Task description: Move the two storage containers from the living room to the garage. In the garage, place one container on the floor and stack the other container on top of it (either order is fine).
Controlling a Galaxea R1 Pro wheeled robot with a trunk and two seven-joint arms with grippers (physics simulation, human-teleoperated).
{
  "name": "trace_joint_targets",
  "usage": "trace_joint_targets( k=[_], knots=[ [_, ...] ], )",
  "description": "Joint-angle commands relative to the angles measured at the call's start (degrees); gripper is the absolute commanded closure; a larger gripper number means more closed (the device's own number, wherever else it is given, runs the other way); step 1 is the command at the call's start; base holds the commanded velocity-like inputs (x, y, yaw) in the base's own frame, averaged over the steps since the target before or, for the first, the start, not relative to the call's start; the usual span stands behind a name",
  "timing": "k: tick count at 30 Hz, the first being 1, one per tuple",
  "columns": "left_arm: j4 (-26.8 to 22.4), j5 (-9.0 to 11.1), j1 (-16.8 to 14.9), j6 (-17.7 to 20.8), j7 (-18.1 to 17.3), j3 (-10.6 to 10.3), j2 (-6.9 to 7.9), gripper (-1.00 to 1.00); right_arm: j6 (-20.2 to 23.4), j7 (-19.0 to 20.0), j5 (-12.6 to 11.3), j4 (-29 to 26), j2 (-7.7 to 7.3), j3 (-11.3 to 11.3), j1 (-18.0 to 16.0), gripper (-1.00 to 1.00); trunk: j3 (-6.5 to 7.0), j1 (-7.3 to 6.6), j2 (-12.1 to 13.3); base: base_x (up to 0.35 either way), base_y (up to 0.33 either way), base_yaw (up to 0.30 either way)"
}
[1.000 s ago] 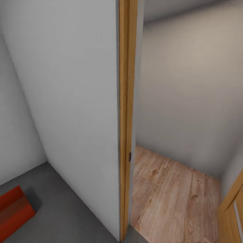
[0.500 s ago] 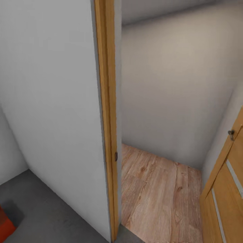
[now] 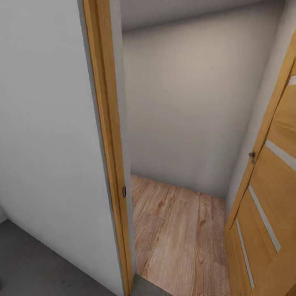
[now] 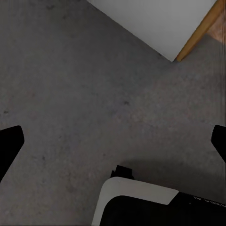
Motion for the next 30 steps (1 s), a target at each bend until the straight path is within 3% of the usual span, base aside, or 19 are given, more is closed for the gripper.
trace_joint_targets(
  k=[1,30],
  knots=[
    [0.07,0.20,-0.02,-0.21,0.04,0.00,0.00,-1.00,-0.38,0.12,0.09,0.23,0.01,0.01,-0.10,-1.00,-0.06,0.03,-0.07,0.000,0.000,-0.279],
    [0.05,0.26,-0.02,-0.12,0.04,0.07,0.32,-1.00,-0.38,0.12,0.05,0.23,0.04,0.01,-0.10,-1.00,-0.06,0.03,-0.07,0.060,0.020,-0.279]
  ],
)
